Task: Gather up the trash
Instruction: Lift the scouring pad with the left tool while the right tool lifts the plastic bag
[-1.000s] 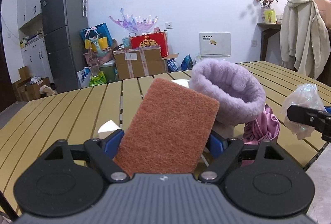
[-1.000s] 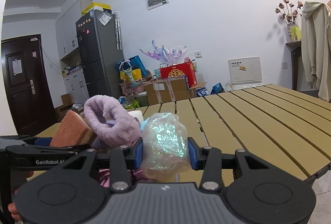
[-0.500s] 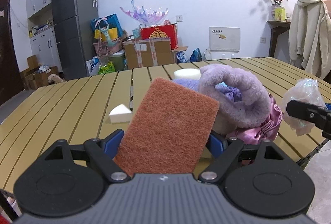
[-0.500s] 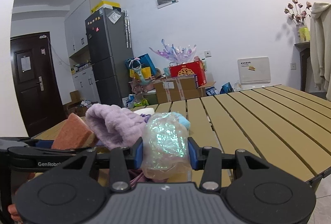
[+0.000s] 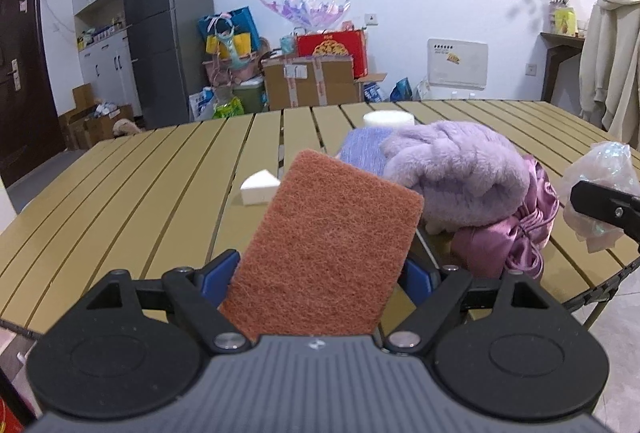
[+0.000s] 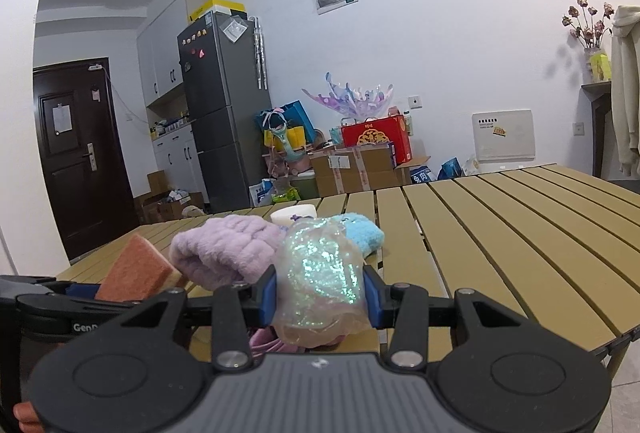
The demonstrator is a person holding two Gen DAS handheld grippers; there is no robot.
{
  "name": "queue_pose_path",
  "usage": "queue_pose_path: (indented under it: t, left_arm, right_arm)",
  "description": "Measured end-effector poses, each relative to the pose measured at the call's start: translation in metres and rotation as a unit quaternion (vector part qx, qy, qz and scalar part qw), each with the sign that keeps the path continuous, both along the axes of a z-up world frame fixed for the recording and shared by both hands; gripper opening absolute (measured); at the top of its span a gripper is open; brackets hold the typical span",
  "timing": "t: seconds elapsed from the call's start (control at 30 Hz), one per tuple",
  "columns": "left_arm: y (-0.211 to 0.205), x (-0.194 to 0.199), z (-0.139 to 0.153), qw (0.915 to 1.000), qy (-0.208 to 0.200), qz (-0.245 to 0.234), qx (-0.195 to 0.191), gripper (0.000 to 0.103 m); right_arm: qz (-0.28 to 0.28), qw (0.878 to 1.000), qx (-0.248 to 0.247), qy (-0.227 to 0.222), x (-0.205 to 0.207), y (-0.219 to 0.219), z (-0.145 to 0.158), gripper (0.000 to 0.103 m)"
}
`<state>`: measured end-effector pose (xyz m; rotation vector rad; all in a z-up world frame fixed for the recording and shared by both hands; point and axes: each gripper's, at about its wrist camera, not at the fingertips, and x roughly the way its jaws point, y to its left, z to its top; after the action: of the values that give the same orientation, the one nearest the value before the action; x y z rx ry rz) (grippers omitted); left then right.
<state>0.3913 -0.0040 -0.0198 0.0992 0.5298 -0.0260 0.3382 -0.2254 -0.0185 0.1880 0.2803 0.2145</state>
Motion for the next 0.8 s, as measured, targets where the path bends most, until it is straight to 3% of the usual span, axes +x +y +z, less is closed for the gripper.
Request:
queue_pose_path:
  t: [0.53, 0.8]
  left_arm:
    - [-0.001, -0.029, 0.003, 0.9994, 0.021, 0.028, 0.003, 0.084]
    - [-0.002, -0.064, 0.015, 0.9995, 0.014, 0.030, -0.006, 0.084]
  right_arm:
    - [0.002, 1.000, -0.015, 0.006, -0.026, 0.005, 0.004, 0.042]
    - [0.010, 0.999, -0.034, 0.001, -0.048, 0.011, 0.011, 0.042]
